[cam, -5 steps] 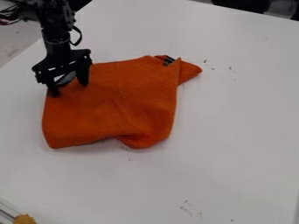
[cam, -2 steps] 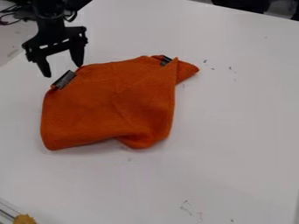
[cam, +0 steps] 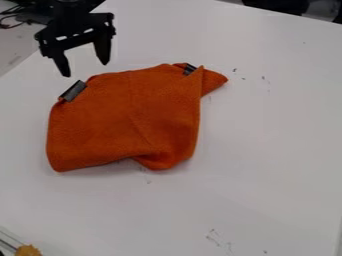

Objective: Touch the folded cloth from the right to the left

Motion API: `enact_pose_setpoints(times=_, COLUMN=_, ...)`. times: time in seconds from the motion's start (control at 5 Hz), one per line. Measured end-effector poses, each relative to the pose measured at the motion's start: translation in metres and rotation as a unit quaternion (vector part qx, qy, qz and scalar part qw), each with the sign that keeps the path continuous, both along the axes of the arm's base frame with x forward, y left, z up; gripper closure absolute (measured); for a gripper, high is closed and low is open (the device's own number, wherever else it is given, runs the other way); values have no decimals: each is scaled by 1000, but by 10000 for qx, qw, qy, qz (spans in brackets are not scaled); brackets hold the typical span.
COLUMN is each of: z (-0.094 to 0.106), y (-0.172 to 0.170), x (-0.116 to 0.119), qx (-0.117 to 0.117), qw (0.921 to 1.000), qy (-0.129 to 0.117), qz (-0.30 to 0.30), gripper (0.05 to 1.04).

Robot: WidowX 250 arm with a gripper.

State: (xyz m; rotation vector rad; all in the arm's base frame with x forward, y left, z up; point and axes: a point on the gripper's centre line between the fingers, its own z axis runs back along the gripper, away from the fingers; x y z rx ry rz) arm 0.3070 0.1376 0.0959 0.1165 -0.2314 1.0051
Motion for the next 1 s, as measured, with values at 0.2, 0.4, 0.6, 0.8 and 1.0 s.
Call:
enact_pose_setpoints(times=0.2, z=6, y=-38, x=9, qx=-228, qw=9987, qy=-44, qz=-455, gripper=84)
enact_pose_setpoints(times=0.4, z=11, y=-76, x=16, qx=-292, qw=9939, qy=96, qz=-1057, gripper=84)
enact_pose_setpoints(times=0.6, z=15, y=-106, x=25, qx=-417, qw=9804, qy=292, qz=-1901, gripper=84)
enact_pose_setpoints(times=0.8, z=15, y=-134, x=28, qx=-472, qw=9643, qy=299, qz=-2590, gripper=84)
enact_pose_setpoints(times=1.0, z=22, y=-149, x=35, qx=-415, qw=9550, qy=181, qz=-2931, gripper=84)
